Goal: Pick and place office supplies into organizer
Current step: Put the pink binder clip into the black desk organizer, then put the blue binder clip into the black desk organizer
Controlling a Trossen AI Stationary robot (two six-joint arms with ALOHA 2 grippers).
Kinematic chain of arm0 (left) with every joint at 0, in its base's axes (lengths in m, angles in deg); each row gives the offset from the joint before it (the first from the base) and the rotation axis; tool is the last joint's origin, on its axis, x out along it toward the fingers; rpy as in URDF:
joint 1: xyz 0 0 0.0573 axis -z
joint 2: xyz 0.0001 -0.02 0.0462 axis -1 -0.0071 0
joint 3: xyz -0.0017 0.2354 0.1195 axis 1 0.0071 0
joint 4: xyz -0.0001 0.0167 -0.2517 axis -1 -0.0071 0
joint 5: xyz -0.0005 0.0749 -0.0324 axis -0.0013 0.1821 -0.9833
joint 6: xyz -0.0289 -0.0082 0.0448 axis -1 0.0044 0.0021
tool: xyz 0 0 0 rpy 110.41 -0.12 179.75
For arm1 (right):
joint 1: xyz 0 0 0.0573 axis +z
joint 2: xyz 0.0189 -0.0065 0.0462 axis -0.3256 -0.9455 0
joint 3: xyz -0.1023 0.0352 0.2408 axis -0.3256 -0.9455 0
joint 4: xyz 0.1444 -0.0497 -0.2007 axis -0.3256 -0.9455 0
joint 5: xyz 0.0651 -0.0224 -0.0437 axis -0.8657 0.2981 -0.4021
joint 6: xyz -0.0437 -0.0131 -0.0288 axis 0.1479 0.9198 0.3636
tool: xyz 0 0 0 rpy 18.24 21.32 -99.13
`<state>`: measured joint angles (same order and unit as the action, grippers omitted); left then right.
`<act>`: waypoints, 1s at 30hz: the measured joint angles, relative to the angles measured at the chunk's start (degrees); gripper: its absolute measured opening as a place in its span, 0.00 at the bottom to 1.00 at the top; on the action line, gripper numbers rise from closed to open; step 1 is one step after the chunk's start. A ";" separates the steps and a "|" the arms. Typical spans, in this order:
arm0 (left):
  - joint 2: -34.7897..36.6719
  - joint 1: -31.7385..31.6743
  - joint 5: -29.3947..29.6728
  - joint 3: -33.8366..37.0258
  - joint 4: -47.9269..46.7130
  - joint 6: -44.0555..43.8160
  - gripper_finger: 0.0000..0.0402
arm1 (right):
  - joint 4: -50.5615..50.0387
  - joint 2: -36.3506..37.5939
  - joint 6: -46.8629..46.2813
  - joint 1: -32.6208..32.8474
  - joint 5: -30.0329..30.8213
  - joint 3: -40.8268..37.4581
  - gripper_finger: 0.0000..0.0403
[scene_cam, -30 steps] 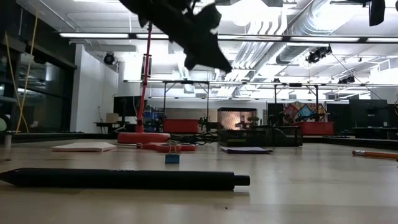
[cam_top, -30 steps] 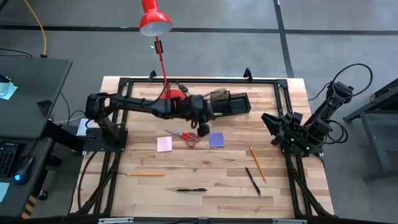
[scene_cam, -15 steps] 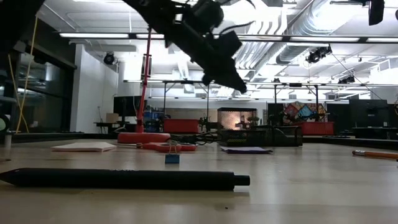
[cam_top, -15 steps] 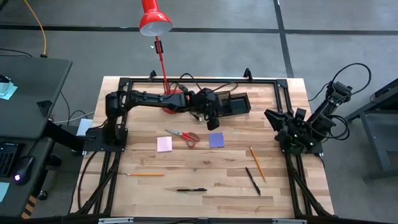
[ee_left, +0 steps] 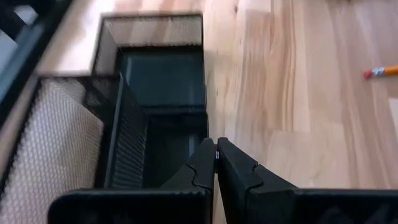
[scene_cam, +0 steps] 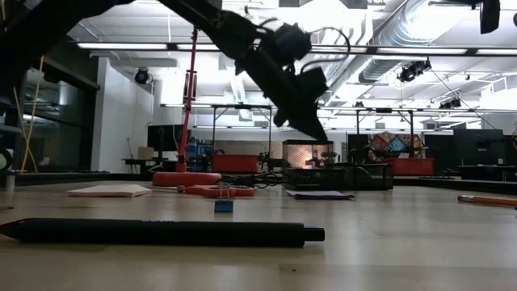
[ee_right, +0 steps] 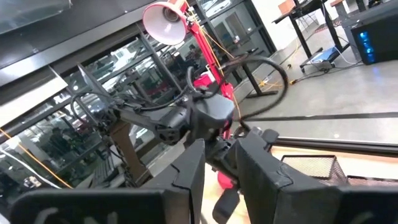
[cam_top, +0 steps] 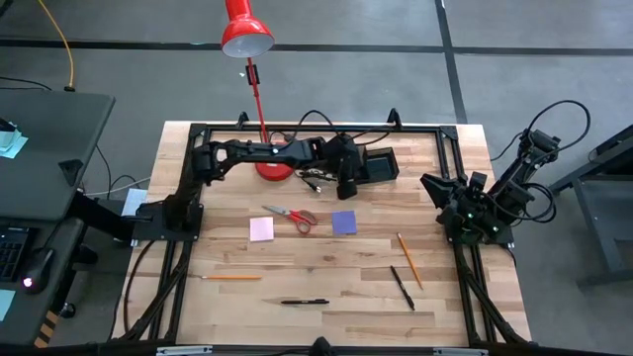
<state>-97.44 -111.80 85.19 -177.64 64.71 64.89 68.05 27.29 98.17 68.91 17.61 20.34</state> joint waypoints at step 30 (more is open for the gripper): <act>-1.42 -1.04 6.94 0.07 -2.49 -0.50 0.20 | -1.36 0.00 -0.31 0.00 2.22 0.00 0.21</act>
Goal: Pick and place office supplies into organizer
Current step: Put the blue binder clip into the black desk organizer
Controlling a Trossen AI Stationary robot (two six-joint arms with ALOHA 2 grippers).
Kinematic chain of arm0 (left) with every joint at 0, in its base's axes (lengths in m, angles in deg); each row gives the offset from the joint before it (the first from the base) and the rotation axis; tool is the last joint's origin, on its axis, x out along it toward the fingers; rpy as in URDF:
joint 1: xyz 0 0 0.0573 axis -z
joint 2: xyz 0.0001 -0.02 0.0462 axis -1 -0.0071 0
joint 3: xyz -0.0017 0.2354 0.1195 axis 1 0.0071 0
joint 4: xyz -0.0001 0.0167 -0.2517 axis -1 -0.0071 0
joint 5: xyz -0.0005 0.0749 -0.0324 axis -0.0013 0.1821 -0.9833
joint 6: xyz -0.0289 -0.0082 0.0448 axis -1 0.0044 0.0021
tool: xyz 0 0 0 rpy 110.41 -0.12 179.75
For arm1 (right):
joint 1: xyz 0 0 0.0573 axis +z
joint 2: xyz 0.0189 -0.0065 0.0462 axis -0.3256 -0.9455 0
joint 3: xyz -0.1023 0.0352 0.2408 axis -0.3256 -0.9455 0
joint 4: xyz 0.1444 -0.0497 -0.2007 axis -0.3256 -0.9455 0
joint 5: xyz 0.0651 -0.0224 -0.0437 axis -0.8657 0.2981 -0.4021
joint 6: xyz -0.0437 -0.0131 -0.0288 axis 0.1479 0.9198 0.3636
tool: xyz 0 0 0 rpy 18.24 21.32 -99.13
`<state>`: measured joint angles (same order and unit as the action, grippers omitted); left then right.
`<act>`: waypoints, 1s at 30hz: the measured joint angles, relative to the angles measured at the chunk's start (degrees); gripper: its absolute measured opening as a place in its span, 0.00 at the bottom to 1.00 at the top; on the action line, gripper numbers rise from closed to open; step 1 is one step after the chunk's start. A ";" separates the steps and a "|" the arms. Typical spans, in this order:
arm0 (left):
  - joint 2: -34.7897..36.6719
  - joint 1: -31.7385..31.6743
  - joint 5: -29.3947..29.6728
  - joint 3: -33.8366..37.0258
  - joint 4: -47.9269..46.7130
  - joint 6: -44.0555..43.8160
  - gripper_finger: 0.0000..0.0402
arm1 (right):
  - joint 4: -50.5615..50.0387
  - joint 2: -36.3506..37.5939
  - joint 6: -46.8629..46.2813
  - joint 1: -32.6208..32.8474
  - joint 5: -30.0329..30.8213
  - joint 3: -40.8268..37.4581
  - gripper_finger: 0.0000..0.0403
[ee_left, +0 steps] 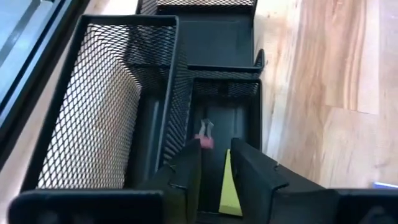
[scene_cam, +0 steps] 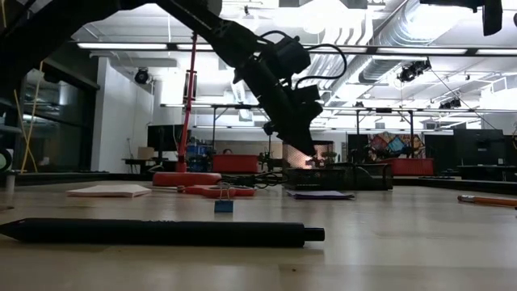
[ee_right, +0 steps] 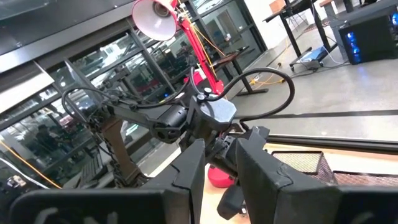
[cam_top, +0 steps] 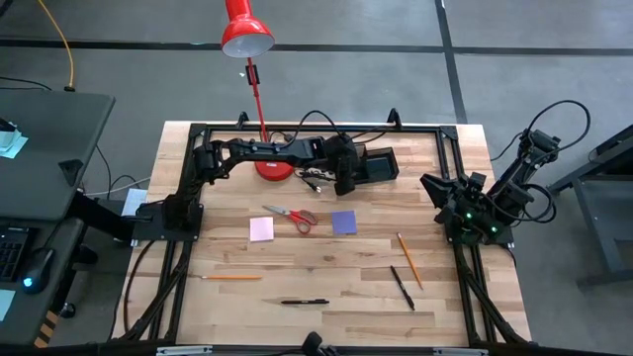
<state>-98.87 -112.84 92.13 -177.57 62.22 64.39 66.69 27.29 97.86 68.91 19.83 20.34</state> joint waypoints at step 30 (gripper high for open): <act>16.06 8.36 -5.91 5.35 2.75 -13.94 0.16 | -1.40 -0.03 -1.47 7.91 3.56 0.00 0.21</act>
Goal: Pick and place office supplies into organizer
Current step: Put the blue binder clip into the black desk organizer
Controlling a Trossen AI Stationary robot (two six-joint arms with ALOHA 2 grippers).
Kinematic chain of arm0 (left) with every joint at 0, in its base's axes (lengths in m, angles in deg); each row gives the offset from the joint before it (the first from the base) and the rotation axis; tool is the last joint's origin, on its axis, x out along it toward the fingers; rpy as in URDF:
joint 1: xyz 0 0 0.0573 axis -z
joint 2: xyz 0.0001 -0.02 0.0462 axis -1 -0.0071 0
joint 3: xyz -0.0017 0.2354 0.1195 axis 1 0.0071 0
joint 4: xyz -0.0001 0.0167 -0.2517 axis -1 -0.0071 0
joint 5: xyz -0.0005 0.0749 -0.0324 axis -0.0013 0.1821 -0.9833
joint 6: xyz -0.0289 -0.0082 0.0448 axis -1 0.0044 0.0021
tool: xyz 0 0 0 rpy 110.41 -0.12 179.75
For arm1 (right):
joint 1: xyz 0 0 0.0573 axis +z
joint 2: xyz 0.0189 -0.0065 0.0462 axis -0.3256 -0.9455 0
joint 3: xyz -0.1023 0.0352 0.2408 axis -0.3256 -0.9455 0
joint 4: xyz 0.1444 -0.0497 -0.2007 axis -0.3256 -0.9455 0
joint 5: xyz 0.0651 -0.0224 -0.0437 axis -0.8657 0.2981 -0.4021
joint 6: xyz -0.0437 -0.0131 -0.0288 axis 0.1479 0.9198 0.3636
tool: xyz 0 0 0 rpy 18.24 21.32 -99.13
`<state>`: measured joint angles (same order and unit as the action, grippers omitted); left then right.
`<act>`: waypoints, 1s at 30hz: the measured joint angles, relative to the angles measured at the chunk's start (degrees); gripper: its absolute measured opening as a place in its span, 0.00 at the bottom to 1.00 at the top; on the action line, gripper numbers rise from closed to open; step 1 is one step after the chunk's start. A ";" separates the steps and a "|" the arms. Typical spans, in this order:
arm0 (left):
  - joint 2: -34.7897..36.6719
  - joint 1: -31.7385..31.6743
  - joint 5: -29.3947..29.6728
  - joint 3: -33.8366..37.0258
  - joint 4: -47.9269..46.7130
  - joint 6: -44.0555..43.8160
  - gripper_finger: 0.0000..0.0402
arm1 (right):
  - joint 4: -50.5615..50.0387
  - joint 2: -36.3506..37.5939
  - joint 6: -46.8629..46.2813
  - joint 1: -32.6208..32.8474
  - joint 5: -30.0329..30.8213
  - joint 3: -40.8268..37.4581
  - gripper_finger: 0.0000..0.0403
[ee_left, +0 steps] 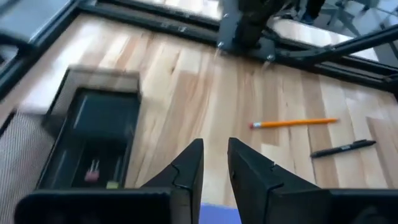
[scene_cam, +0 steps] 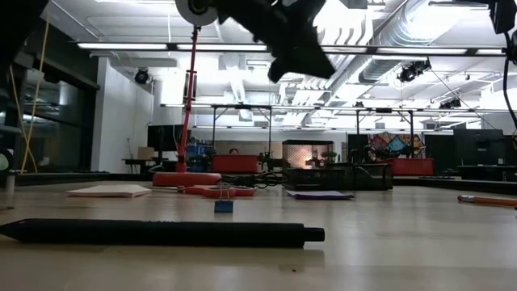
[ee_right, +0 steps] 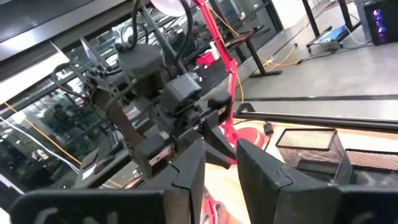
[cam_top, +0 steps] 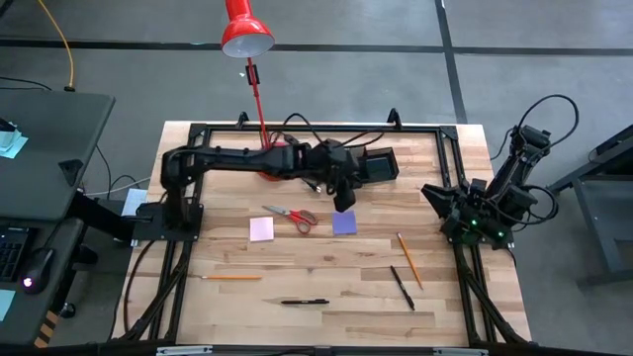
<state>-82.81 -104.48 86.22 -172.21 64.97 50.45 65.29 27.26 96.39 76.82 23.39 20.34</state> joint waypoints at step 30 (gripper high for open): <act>62.15 12.51 11.33 59.64 29.77 -4.85 0.16 | -32.91 -17.15 -46.55 -9.66 -18.11 4.60 0.21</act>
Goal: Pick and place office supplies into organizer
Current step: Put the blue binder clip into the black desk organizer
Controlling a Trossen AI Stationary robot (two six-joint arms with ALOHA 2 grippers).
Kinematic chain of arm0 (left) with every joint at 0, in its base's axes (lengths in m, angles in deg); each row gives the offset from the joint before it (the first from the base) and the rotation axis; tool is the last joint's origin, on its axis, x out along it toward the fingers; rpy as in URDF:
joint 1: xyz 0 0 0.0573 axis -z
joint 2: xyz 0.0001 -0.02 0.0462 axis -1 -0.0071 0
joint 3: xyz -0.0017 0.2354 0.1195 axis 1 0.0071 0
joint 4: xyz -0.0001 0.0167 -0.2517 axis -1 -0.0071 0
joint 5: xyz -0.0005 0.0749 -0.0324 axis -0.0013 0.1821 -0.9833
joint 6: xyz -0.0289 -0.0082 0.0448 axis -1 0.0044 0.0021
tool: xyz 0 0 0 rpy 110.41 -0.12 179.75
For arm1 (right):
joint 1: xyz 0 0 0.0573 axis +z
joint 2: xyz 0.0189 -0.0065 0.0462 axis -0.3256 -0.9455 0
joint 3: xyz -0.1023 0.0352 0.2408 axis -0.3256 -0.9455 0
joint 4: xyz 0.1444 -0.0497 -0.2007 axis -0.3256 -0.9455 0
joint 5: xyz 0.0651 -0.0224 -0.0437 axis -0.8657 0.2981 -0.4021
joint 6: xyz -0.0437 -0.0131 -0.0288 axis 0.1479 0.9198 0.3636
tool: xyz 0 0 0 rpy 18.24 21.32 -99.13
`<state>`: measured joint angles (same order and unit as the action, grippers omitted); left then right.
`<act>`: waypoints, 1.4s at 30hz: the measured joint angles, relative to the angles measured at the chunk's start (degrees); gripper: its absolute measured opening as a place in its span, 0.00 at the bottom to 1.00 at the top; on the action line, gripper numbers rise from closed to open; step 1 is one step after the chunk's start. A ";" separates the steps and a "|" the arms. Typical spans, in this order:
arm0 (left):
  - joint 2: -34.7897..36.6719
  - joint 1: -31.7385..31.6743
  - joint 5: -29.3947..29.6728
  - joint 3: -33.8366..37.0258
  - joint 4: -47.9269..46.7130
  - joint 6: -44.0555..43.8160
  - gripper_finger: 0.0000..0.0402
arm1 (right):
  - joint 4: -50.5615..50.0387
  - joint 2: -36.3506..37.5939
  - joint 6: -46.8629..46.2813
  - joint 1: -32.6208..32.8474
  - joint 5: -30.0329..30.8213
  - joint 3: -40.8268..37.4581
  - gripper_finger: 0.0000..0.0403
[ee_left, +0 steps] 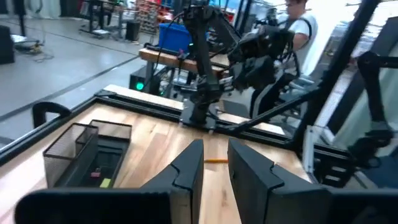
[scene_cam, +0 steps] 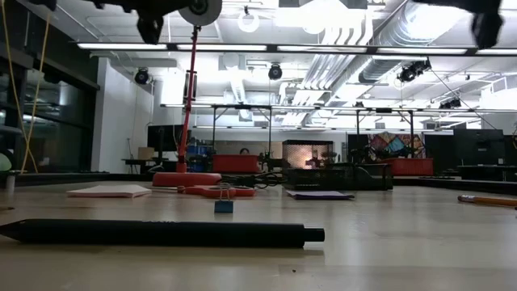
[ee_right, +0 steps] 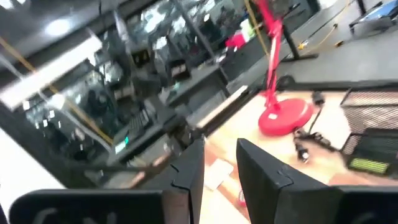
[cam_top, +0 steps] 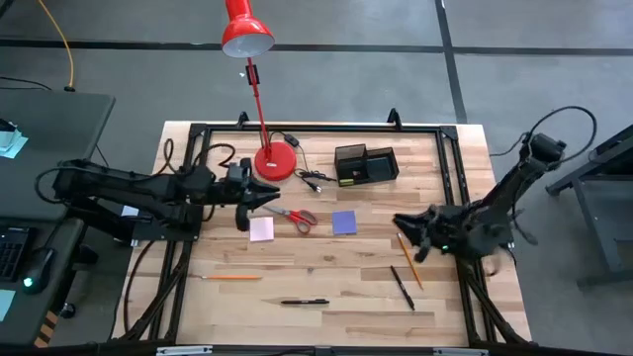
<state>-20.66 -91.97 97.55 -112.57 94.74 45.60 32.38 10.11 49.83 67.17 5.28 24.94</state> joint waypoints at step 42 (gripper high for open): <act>21.94 0.90 -7.56 1.74 -22.76 7.01 0.16 | -39.32 -51.15 5.28 -29.30 -65.90 43.24 0.48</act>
<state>1.28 -91.07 89.99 -110.84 71.98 52.61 -6.94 -41.04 55.11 37.87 -60.63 68.18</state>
